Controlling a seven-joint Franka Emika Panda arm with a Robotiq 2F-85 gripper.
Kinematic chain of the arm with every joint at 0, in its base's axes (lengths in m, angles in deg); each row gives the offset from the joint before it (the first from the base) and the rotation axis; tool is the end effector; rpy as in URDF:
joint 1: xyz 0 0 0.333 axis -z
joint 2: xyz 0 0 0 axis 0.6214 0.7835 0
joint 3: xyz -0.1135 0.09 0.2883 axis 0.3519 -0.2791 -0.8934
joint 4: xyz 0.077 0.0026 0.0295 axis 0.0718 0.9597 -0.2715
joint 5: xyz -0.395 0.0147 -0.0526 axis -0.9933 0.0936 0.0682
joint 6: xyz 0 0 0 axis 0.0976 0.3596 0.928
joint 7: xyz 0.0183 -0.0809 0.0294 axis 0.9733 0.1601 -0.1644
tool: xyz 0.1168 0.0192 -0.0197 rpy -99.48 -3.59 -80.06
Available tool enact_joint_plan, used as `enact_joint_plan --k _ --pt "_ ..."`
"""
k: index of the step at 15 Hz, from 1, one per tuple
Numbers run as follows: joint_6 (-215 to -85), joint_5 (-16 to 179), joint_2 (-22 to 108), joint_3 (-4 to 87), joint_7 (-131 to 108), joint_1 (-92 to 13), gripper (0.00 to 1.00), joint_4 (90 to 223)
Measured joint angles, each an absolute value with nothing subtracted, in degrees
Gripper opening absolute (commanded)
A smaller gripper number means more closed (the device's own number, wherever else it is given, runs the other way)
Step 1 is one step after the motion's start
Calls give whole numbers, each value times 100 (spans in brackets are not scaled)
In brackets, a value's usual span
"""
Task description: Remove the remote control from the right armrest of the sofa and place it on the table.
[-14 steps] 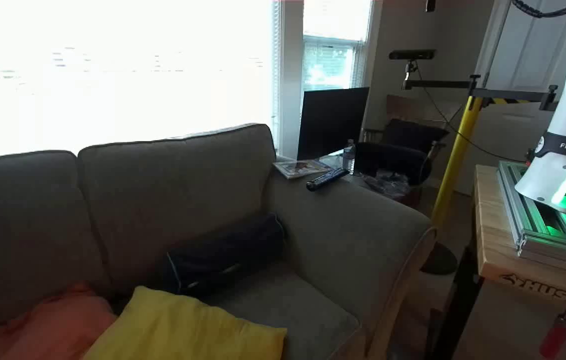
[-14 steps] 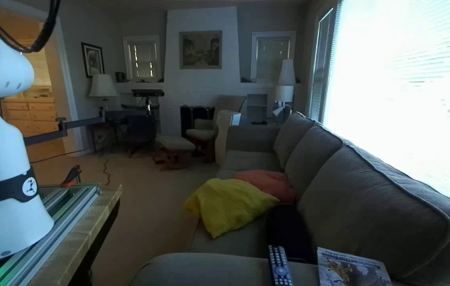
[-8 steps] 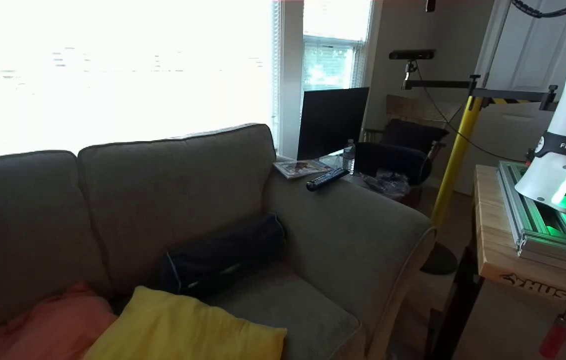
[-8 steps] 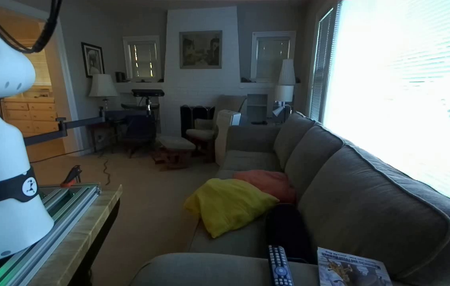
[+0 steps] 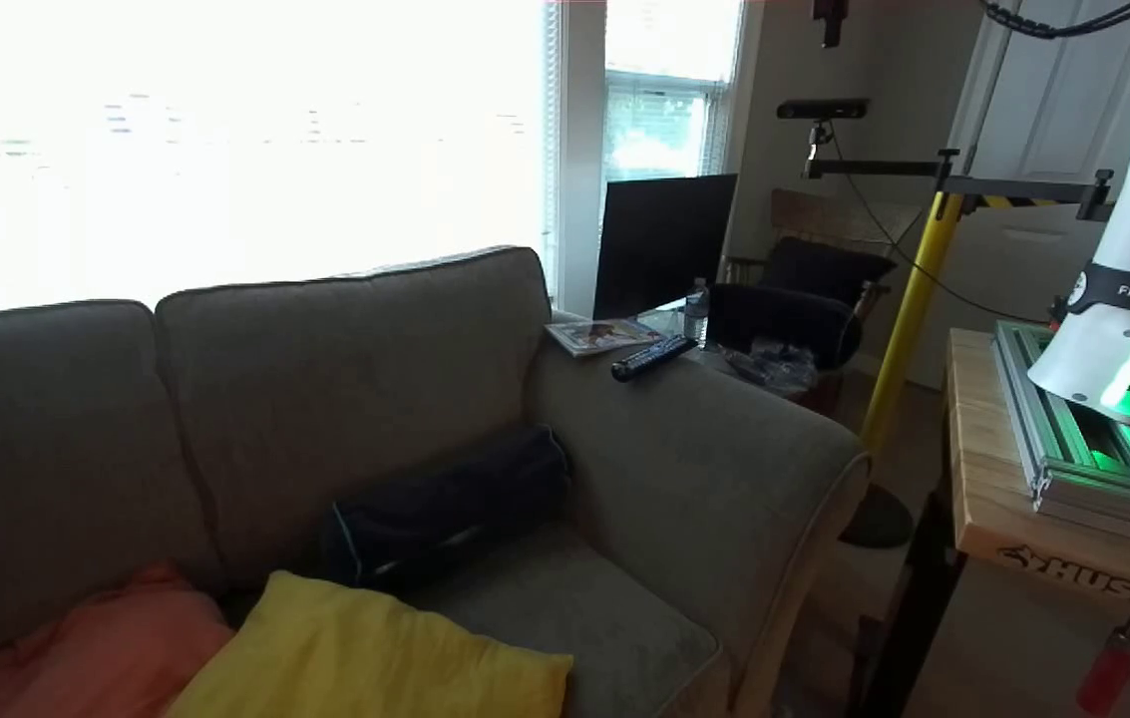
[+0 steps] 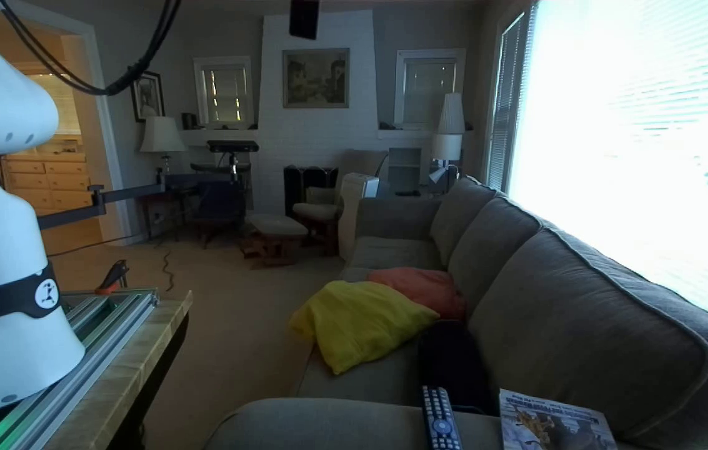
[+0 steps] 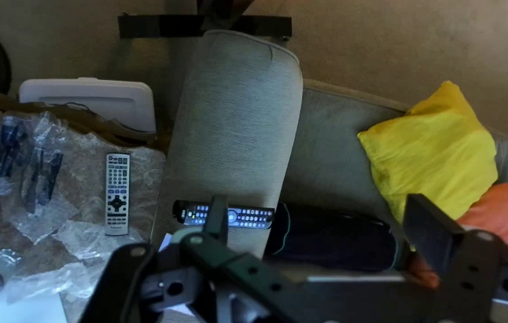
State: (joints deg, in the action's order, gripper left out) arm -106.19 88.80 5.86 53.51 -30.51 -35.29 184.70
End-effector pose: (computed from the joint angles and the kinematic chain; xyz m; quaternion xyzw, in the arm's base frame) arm 0.4058 -0.1471 0.5410 -0.9916 0.0349 0.0582 0.1102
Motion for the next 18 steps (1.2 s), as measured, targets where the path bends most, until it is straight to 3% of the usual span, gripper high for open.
enact_joint_plan --k 18 --pt "-13466 11116 4002 4919 452 -3103 100 18742"
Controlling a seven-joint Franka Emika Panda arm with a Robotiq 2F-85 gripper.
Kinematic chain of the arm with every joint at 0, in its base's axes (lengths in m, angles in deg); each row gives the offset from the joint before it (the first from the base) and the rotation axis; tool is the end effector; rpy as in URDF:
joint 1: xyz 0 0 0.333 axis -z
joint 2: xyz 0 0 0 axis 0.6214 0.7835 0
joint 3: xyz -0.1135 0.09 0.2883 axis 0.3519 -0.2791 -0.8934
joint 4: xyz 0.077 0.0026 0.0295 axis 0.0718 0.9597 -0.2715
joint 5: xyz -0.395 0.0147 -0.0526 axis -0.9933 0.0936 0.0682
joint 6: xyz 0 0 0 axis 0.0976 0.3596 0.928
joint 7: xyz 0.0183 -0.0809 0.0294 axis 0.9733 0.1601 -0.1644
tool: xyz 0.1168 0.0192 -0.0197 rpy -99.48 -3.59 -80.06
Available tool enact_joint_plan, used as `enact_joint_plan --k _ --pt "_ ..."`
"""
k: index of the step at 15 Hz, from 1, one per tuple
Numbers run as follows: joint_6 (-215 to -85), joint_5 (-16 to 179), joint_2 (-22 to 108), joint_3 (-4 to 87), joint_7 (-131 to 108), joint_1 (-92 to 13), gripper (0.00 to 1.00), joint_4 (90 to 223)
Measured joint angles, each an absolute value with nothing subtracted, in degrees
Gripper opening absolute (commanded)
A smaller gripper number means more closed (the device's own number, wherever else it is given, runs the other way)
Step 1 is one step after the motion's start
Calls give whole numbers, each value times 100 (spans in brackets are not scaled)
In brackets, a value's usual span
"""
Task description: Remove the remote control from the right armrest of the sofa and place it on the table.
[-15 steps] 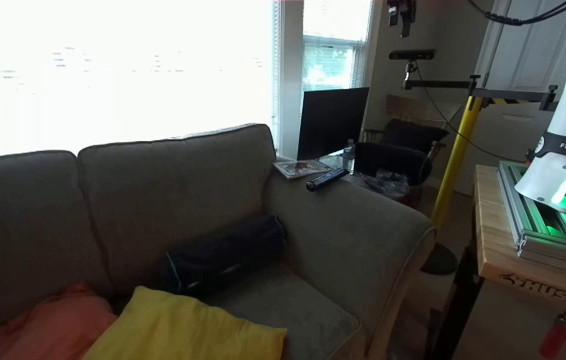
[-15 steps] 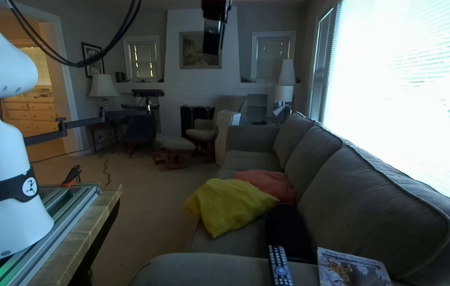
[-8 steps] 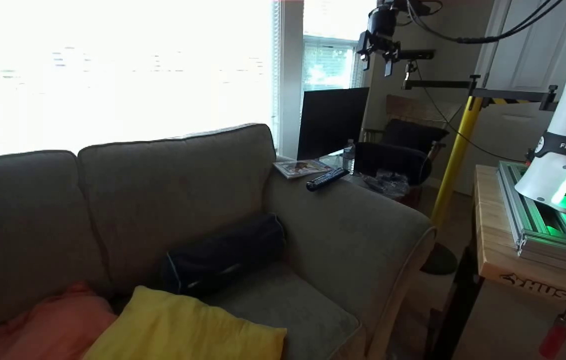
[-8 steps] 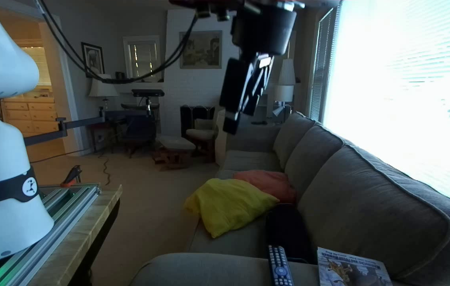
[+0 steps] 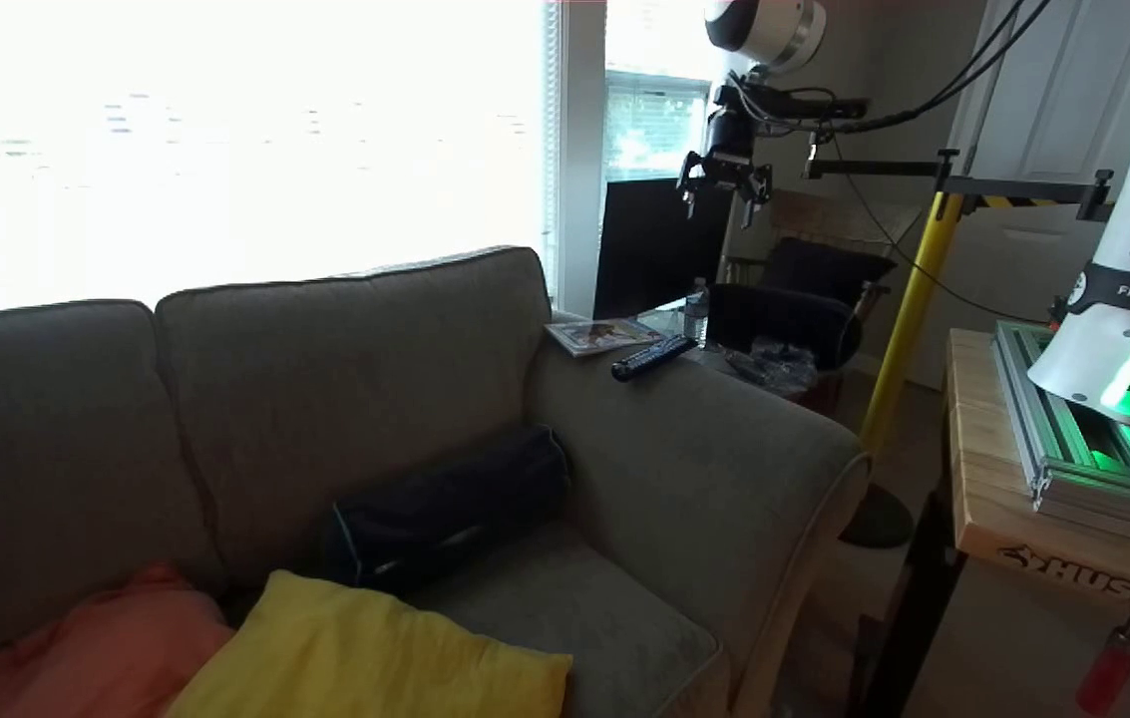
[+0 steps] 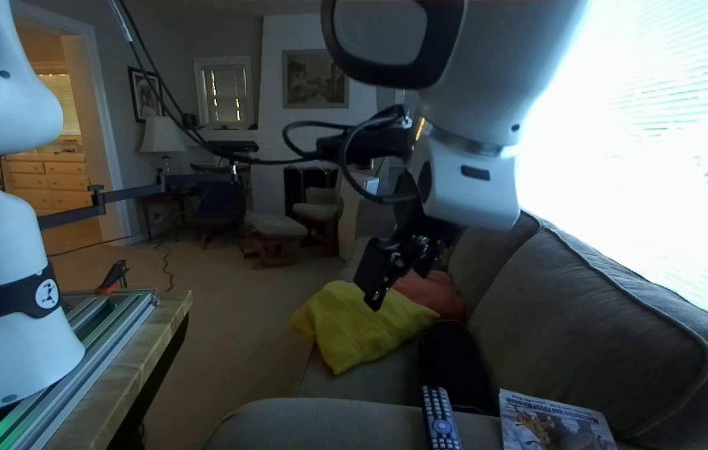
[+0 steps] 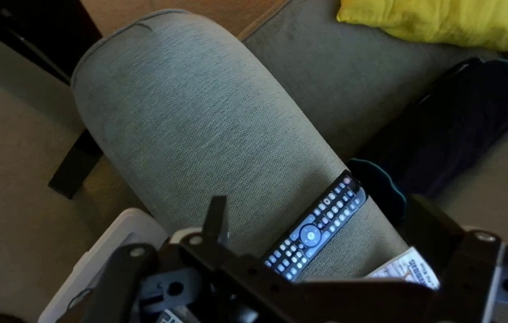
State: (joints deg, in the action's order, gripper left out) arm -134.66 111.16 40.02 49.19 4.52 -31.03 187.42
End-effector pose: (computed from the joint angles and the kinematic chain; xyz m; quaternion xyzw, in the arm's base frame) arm 0.5142 -0.1513 0.2659 -0.8585 0.4654 0.1454 0.1590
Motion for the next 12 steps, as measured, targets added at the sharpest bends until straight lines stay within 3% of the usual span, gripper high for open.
enact_joint_plan --k 12 --pt "-15621 13823 5962 4452 1583 -3059 100 18196"
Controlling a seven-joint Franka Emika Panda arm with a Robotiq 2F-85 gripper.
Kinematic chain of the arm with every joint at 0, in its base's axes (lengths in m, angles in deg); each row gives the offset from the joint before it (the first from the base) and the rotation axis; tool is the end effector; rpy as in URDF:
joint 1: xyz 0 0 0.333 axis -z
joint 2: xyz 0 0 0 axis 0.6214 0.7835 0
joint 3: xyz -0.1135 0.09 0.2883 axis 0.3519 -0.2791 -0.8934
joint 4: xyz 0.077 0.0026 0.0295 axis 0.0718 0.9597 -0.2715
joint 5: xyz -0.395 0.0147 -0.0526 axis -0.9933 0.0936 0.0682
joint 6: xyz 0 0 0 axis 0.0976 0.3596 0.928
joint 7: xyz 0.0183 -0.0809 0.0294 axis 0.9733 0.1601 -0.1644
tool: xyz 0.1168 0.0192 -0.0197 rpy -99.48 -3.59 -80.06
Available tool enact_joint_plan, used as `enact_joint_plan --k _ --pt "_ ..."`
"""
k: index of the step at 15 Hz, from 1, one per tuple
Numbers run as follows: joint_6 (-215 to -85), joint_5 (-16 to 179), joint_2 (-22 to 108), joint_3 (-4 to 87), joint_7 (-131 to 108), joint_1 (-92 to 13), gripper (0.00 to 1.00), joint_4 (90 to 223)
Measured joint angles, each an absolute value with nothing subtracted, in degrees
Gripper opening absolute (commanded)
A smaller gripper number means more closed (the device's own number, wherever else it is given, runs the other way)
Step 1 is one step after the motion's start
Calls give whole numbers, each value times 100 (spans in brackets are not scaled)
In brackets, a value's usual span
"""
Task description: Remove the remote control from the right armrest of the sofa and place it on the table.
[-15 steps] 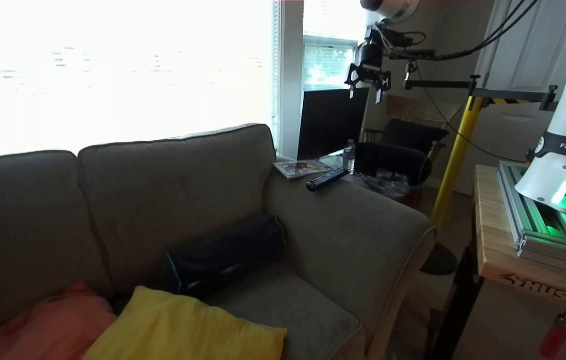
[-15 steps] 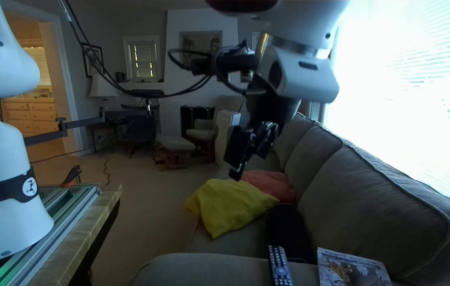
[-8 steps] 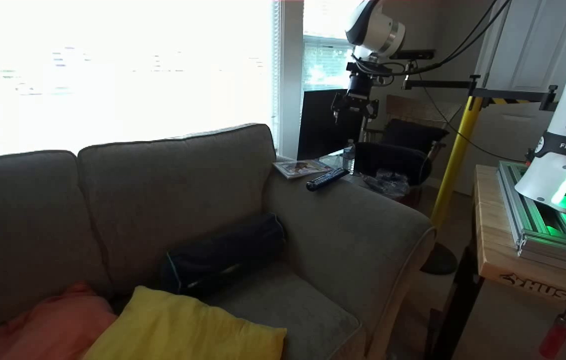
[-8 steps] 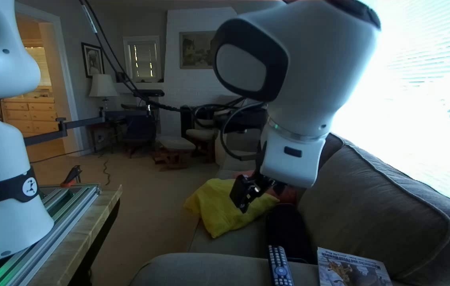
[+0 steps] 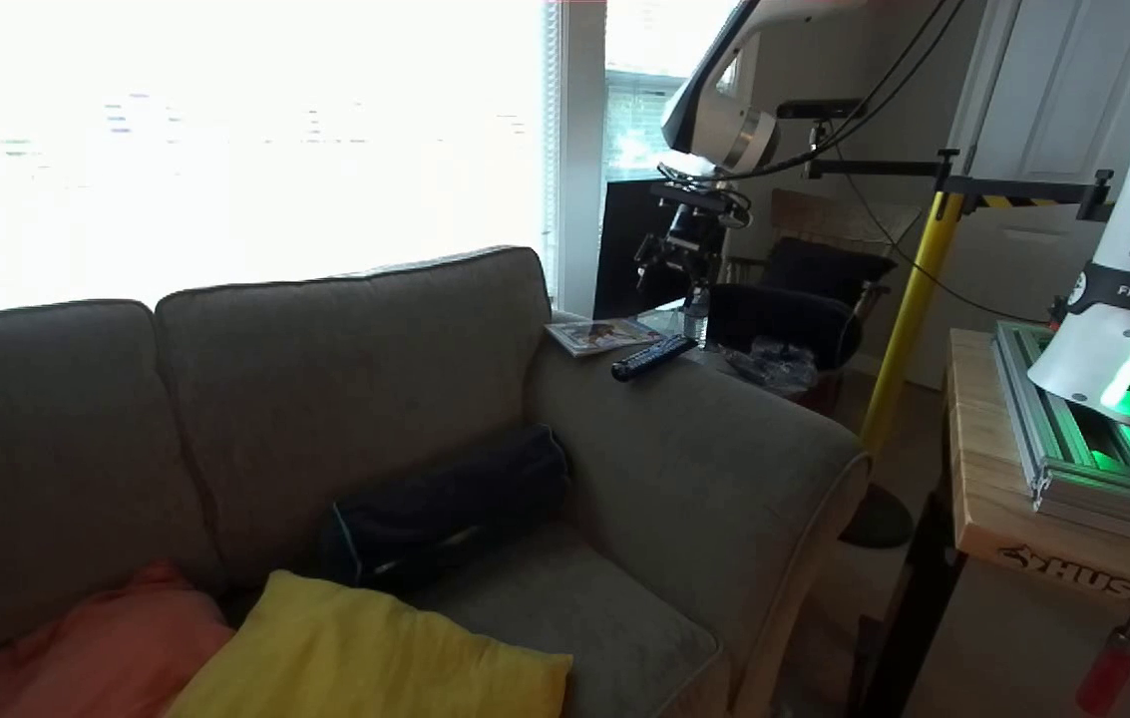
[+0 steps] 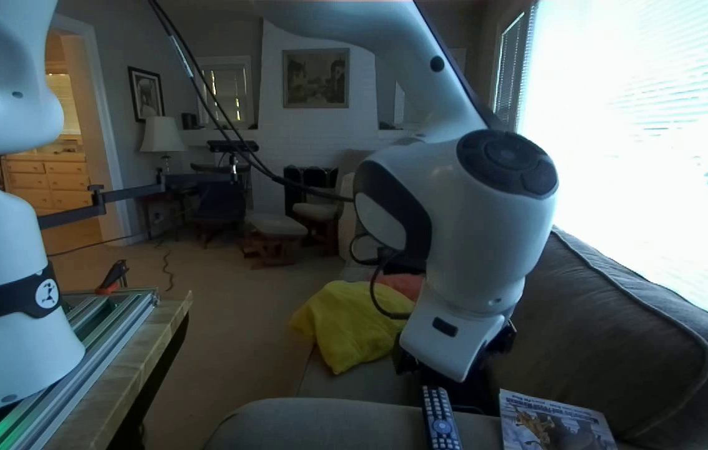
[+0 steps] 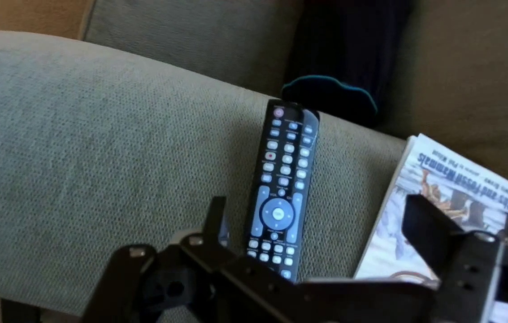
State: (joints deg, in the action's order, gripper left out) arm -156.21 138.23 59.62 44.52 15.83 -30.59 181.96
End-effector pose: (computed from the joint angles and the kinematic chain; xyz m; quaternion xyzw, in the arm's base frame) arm 0.5574 -0.1465 0.1288 -0.6777 0.6969 0.0991 0.2128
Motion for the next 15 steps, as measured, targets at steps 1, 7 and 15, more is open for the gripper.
enact_joint_plan --k 1,7,15 --pt "-15716 13889 6163 4440 1678 -3065 100 18066" --pt "-15688 13838 7203 4457 2167 -3096 100 17248" --pt "-15205 13740 7997 4481 2453 -3106 59 16479"
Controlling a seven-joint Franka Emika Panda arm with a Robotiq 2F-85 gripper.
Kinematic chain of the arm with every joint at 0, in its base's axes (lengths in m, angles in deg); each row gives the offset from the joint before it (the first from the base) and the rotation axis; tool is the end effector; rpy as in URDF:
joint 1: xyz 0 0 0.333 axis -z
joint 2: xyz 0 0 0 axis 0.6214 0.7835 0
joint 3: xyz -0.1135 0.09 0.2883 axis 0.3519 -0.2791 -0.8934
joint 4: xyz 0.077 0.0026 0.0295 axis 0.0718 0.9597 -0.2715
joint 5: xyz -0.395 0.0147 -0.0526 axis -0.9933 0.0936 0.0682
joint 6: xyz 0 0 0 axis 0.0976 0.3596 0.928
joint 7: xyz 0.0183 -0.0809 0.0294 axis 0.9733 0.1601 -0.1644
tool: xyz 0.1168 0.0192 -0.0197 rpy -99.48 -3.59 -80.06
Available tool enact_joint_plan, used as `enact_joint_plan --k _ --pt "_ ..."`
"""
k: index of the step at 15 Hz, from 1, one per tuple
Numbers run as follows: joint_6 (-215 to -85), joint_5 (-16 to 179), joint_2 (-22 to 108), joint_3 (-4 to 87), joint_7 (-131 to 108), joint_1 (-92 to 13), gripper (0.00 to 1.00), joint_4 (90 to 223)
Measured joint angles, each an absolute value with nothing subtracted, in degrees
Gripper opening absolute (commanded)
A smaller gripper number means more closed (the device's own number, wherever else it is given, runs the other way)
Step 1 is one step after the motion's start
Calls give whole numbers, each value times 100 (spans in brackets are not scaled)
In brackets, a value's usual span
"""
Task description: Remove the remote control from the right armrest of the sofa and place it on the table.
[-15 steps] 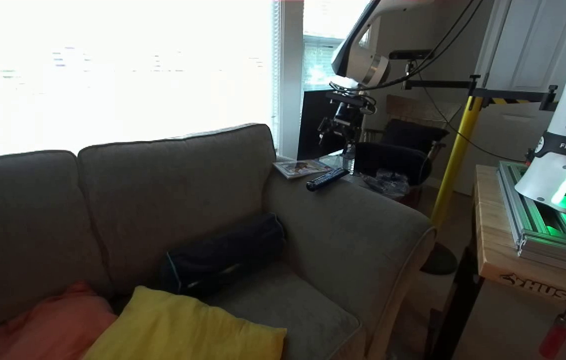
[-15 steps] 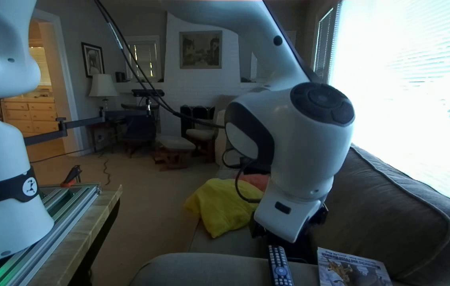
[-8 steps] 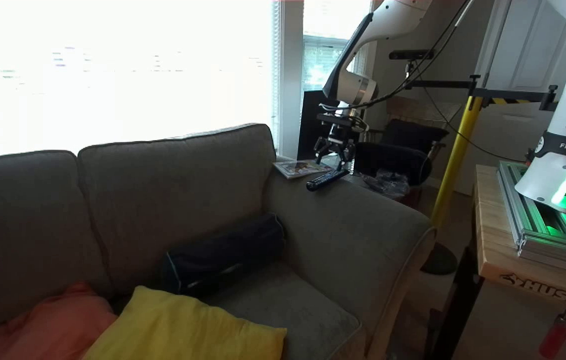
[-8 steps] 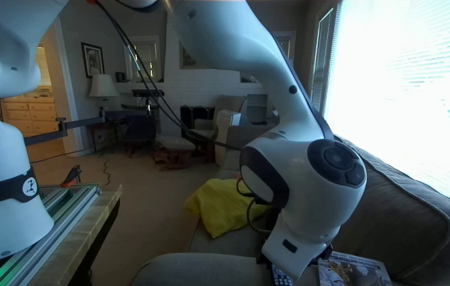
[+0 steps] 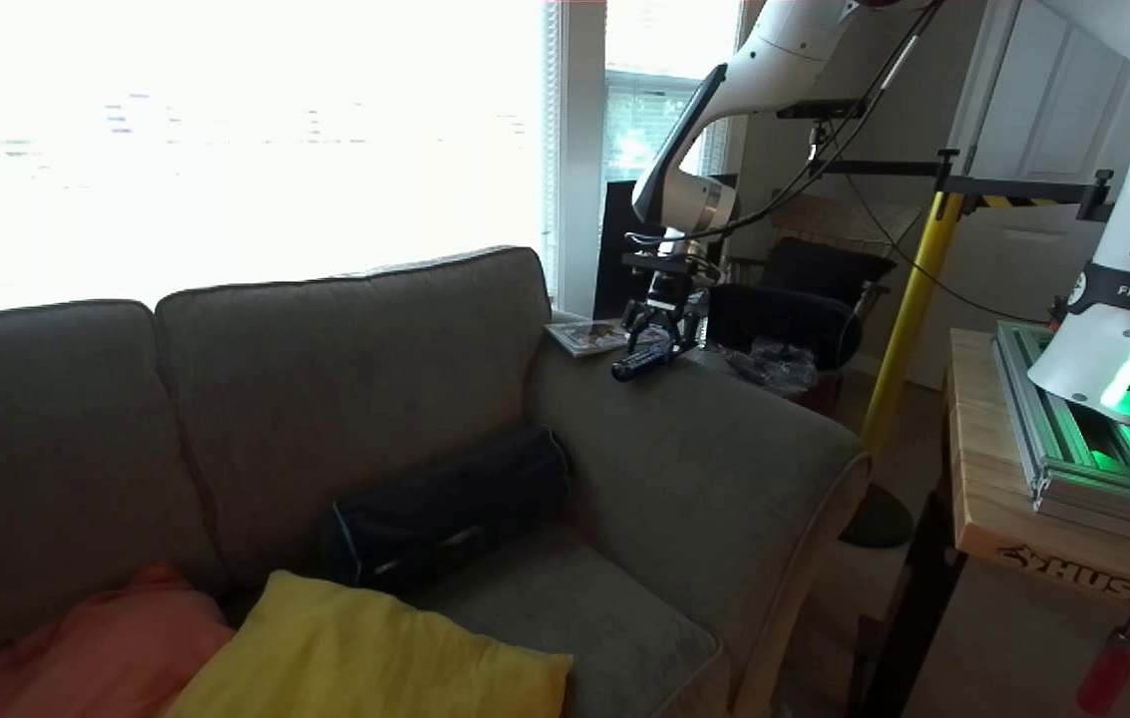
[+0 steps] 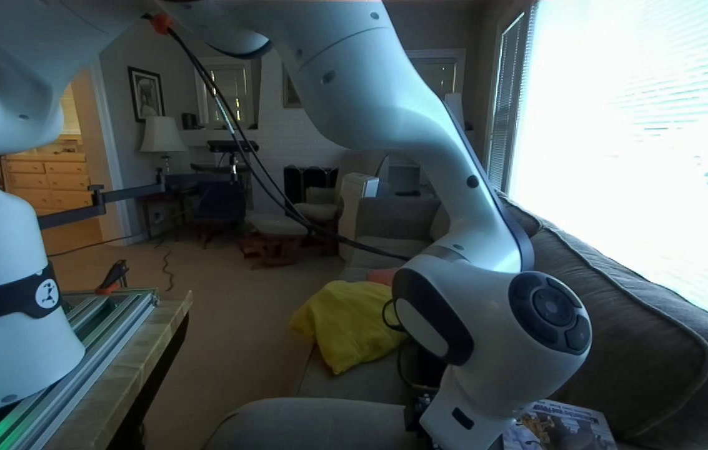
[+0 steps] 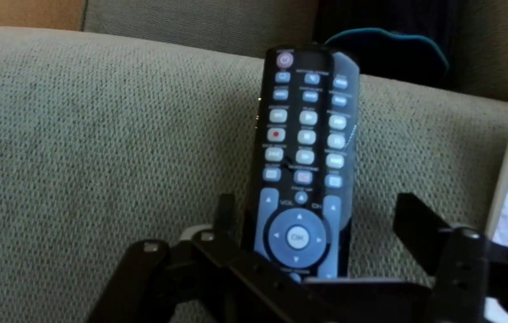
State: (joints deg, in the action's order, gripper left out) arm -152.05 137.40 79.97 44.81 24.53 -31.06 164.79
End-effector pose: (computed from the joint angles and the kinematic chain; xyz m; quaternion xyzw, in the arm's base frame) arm 0.5922 -0.1447 0.0106 -0.6381 0.7322 0.1631 0.1737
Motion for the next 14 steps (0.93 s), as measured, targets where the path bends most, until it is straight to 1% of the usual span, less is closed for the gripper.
enact_joint_plan --k 3,4,5,10,14 --pt "-15112 13733 8096 4491 2473 -3105 36 16333" --pt "-15067 13731 8110 4500 2476 -3105 31 16290" --pt "-15032 13729 8121 4510 2480 -3105 28 16253" --pt "-14783 13546 8080 4564 2445 -3102 28 16223" --pt "-13787 12807 7398 4806 1910 -3021 28 16621"
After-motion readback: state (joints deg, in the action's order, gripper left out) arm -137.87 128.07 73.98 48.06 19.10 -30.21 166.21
